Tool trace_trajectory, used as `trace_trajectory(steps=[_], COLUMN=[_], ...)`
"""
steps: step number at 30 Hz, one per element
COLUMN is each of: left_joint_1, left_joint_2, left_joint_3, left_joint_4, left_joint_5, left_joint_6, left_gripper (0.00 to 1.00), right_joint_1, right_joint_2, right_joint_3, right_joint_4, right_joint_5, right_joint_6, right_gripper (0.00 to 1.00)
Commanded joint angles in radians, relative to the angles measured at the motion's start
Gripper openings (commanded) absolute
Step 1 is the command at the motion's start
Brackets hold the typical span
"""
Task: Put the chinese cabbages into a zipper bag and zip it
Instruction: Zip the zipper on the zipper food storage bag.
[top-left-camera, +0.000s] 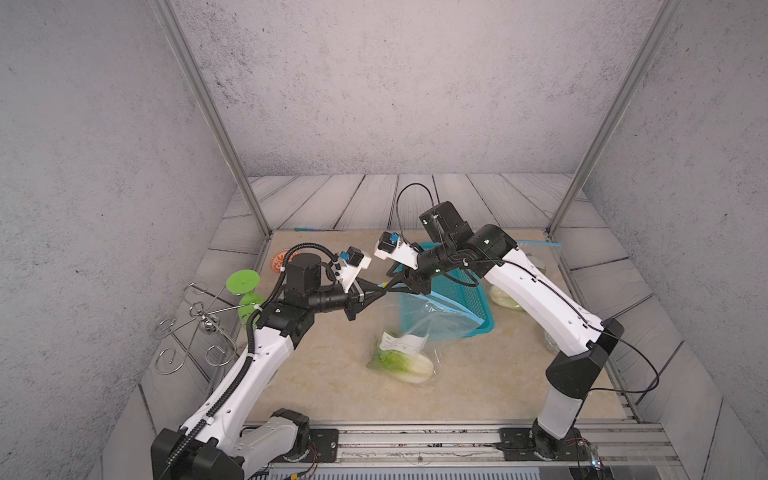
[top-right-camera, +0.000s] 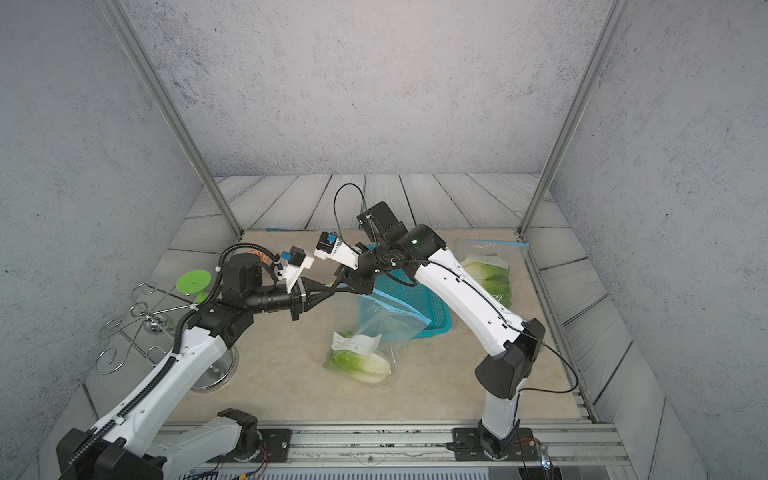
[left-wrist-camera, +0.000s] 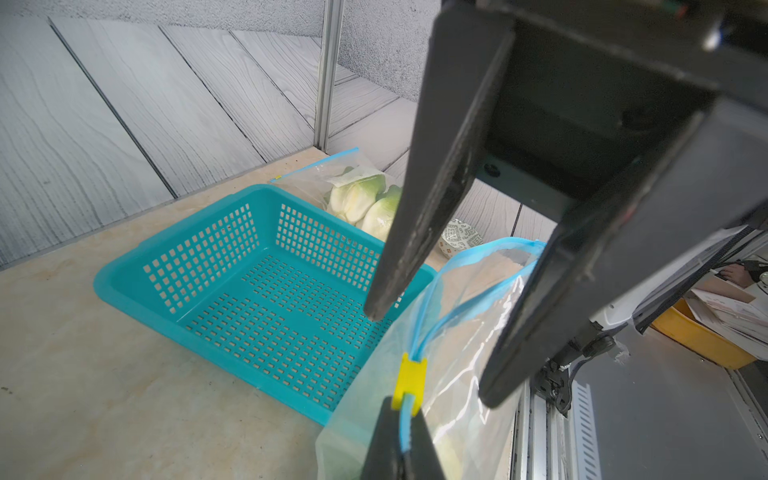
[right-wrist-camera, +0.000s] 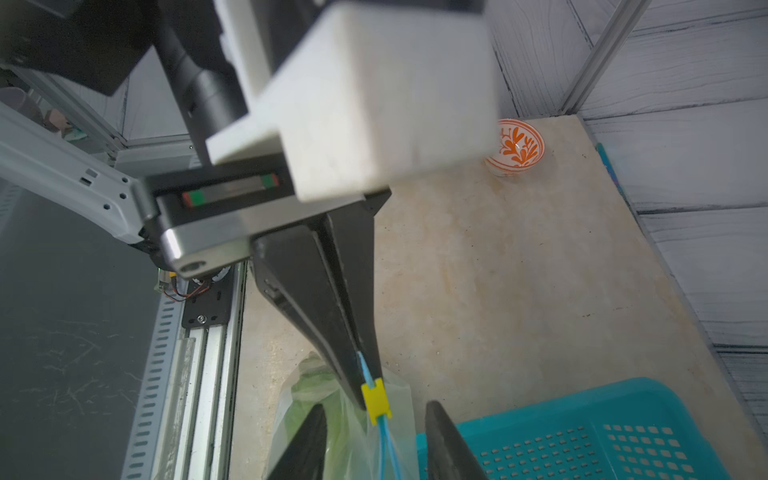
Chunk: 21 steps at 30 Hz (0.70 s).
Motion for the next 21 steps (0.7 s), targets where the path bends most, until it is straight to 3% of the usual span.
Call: trace_trajectory(steps=[1, 11, 21], left_joint_1=[-0.008, -0.008, -0.008], left_joint_2=[-0.011, -0.010, -0.009], left_joint_3=[0.015, 0.016, 0.026], left_joint_4=[-0.003, 0.013, 0.022], left_joint_5=[0.013, 0.009, -0.038], left_joint_6=[0.028, 0.013, -0.032], left_gripper=[0.00, 0.00, 0.00], right_joint_1=[0.001, 0.001, 0.001], right_joint_2=[0.041, 0.066, 0.059], right_joint_3=[0.025, 0.005, -0.001], right_joint_4=[-0.012, 0.014, -0.010], right_joint_5=[-0.028, -0.062, -0.075], right_joint_6=[0.021, 0.042, 0.031], right_gripper=[0.35, 0.31, 0.08])
